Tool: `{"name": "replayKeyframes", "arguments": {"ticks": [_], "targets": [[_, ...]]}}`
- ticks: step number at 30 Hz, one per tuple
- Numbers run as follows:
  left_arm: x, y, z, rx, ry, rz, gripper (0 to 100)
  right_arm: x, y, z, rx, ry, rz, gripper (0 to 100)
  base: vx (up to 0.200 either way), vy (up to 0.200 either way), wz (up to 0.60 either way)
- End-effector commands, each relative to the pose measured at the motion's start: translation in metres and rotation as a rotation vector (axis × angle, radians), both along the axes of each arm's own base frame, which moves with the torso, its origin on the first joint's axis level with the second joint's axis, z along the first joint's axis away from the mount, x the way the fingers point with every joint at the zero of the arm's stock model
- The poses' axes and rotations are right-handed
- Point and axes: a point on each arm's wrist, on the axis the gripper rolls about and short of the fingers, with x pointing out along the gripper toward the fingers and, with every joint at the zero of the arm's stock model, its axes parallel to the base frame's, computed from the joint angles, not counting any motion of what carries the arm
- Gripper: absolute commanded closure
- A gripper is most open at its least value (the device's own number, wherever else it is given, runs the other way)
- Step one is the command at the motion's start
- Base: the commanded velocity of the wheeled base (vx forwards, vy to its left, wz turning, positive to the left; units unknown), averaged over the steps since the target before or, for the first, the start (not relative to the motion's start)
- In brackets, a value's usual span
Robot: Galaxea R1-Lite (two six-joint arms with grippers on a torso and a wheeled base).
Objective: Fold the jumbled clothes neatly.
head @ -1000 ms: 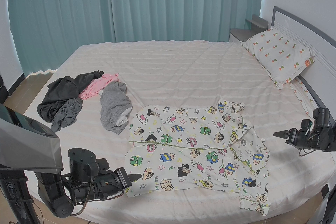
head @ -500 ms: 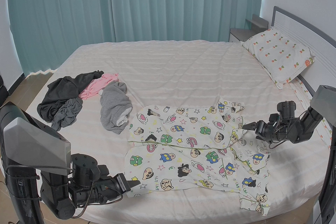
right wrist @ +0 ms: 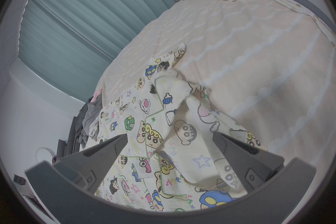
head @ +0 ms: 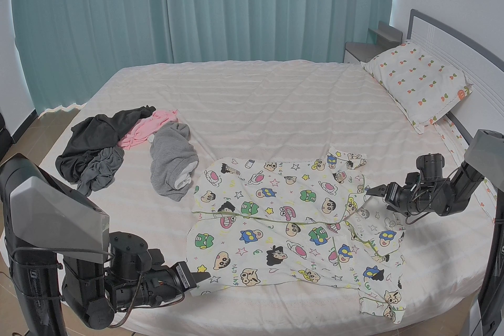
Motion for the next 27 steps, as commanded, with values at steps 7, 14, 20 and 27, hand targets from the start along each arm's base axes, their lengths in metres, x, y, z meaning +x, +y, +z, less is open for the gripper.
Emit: {"name": "replayKeyframes", "arguments": {"ticks": [7, 14, 20, 27], "targets": [[0.019, -0.011, -0.009, 0.024, -0.061, 0.078, 100, 0.010, 0.004, 0.001, -0.008, -0.025, 0.007, 0, 0.000, 0.000, 0.00], [0.042, -0.026, -0.006, -0.042, -0.127, 0.083, 100, 0.019, 0.012, -0.021, -0.014, 0.014, 0.031, 0, 0.000, 0.000, 0.00], [0.052, -0.041, -0.012, -0.048, -0.160, 0.076, 100, 0.021, 0.018, -0.028, -0.015, 0.029, 0.045, 0, 0.000, 0.000, 0.00], [0.051, -0.040, -0.013, -0.039, -0.158, 0.086, 100, 0.009, 0.018, -0.015, -0.016, 0.017, 0.047, 0, 0.000, 0.000, 0.00]]}}
